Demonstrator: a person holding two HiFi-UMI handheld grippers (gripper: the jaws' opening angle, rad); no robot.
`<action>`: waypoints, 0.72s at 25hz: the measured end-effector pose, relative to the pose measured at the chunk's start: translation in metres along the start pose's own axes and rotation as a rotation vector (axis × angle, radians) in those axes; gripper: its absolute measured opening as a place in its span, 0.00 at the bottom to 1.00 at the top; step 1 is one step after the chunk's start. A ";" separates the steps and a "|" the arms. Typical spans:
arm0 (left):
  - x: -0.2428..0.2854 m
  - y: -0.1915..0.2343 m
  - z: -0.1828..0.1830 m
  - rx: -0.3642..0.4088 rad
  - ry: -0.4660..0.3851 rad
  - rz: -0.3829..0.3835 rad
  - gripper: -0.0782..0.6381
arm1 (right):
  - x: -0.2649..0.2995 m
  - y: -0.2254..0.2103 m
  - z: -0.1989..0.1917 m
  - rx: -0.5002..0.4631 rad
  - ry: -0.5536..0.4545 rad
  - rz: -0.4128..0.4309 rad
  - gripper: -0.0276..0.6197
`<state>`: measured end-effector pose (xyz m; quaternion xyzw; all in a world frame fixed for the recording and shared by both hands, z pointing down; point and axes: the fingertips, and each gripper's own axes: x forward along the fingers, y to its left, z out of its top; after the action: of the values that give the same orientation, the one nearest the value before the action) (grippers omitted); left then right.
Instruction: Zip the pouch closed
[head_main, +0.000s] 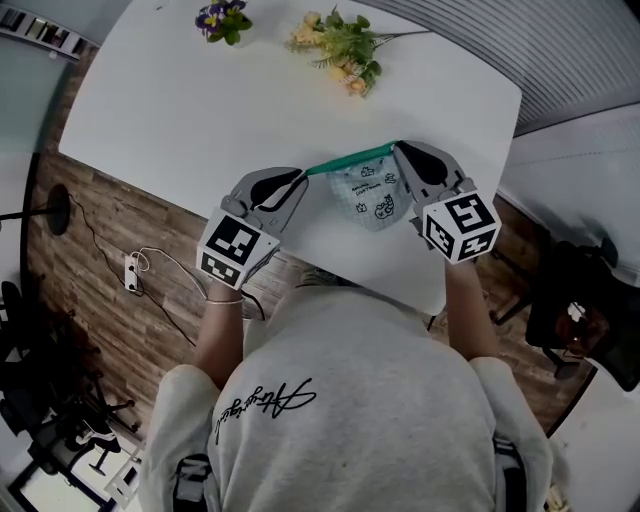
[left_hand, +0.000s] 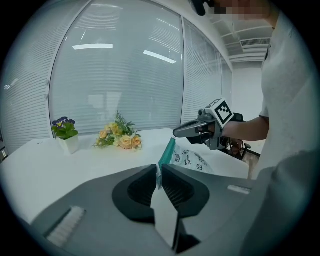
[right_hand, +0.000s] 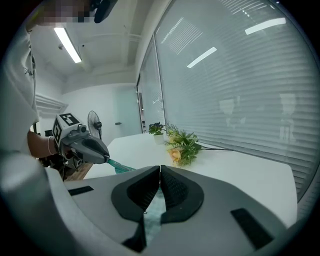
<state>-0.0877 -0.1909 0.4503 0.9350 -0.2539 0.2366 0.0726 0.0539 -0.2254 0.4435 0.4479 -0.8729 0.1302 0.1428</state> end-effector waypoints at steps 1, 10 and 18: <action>0.003 0.001 -0.003 -0.001 0.008 0.002 0.16 | 0.003 -0.001 -0.004 -0.001 0.010 0.000 0.05; 0.016 0.013 -0.019 -0.016 0.052 0.045 0.16 | 0.019 -0.004 -0.025 0.024 0.079 0.007 0.06; 0.025 0.015 -0.030 0.028 0.095 0.068 0.16 | 0.029 -0.005 -0.042 0.010 0.156 -0.012 0.06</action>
<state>-0.0888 -0.2067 0.4889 0.9145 -0.2784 0.2867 0.0635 0.0472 -0.2346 0.4935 0.4422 -0.8560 0.1680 0.2087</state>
